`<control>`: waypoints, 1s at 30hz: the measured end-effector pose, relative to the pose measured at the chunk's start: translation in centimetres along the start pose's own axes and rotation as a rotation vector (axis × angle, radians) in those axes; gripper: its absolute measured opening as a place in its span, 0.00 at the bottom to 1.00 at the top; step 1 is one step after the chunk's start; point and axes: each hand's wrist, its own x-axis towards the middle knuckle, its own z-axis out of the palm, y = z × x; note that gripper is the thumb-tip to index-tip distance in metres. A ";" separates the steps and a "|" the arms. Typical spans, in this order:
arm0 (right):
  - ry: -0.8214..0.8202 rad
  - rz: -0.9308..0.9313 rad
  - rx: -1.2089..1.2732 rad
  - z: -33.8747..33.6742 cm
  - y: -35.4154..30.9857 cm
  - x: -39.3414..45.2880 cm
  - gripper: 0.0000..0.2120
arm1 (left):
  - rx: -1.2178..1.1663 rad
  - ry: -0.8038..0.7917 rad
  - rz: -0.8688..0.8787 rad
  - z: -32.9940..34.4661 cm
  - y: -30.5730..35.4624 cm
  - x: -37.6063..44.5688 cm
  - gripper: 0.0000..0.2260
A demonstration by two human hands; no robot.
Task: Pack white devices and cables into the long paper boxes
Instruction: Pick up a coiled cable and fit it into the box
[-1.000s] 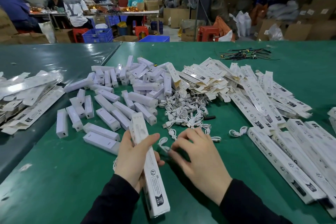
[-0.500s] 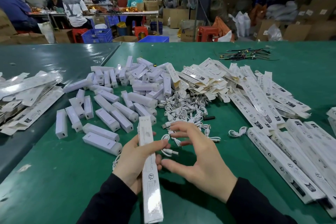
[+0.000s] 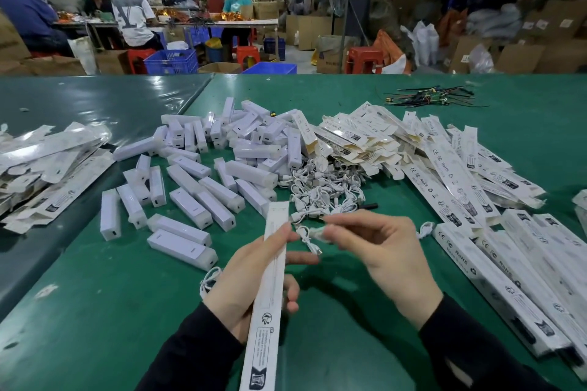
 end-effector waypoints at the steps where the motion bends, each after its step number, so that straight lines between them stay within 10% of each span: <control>1: 0.061 0.023 0.019 -0.4 -0.1 0.2 0.07 | 0.035 -0.053 0.004 0.0 0.0 -0.2 0.30; 8: 0.046 0.126 0.066 -0.8 -0.1 0.6 0.06 | 0.072 -0.532 -0.118 0.1 -0.4 -1.0 0.18; 19: -0.148 0.158 0.104 -1.5 -0.8 0.5 0.10 | 0.119 -0.531 -0.169 -1.4 -1.1 -0.1 0.33; 30: -0.278 0.206 0.144 -1.5 0.1 0.5 0.14 | 0.022 -0.728 -0.110 -0.3 -0.4 -0.3 0.25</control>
